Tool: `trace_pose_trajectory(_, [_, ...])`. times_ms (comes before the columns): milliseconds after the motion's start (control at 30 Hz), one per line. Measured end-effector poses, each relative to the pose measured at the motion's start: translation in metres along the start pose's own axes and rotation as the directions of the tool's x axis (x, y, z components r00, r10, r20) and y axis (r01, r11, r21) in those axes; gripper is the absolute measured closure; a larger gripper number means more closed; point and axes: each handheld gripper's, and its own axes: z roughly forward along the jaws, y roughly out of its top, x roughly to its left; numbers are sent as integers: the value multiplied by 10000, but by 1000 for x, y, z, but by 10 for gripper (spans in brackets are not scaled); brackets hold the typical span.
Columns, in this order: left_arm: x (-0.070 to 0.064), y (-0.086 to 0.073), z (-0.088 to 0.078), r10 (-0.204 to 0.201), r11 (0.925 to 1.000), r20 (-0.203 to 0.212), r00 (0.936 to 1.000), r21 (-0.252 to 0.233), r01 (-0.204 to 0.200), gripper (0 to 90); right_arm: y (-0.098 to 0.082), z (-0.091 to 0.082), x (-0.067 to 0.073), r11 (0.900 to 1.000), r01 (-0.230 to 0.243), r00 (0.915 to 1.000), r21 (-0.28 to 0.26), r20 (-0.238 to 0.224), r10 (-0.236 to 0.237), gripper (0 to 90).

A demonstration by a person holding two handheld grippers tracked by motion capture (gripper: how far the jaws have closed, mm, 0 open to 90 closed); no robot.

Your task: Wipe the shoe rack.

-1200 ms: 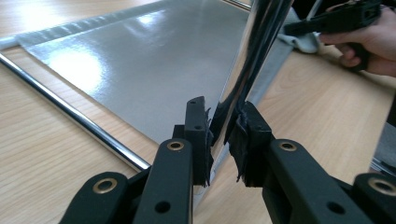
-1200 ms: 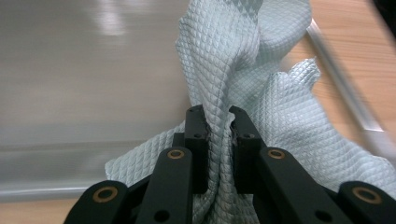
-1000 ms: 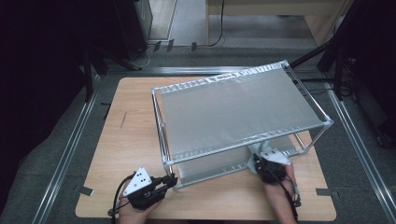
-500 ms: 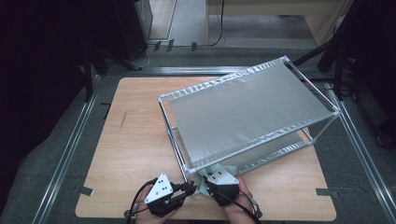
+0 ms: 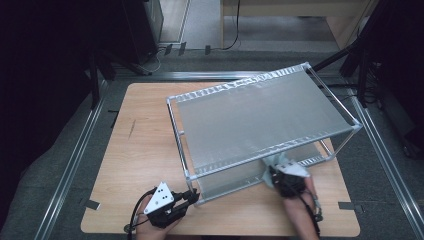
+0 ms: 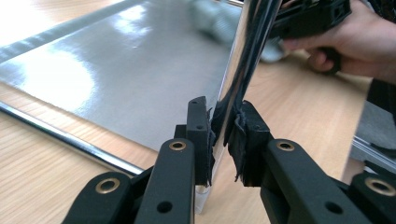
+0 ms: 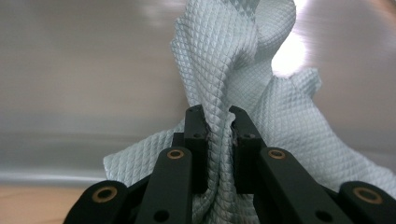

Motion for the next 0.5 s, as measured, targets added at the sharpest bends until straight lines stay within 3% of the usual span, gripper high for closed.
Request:
trace_pose_trajectory(133, [8,-1,-5,-106,9999,-218,9997,-56,105,786,-1,0,-49,9964,-844,9923,-31,905,844,809])
trace_pose_trajectory(300, [16,-3,-10,-404,9991,-634,9972,-173,394,784,-5,-4,-87,9874,-1575,9728,-169,1696,1580,809])
trace_pose_trajectory(400, [18,-3,-11,-554,9983,-693,9961,-226,539,781,-7,-7,-94,9802,-1967,9633,-245,1817,1979,811])
trace_pose_trajectory(433, [18,-3,-10,-555,9983,-713,9959,-219,541,781,-6,-7,-91,9817,-1890,9635,-216,1889,1897,811])
trace_pose_trajectory(500, [18,-3,-10,-576,9982,-728,9957,-206,563,781,-5,-5,-77,9875,-1572,9720,-130,1748,1570,811])
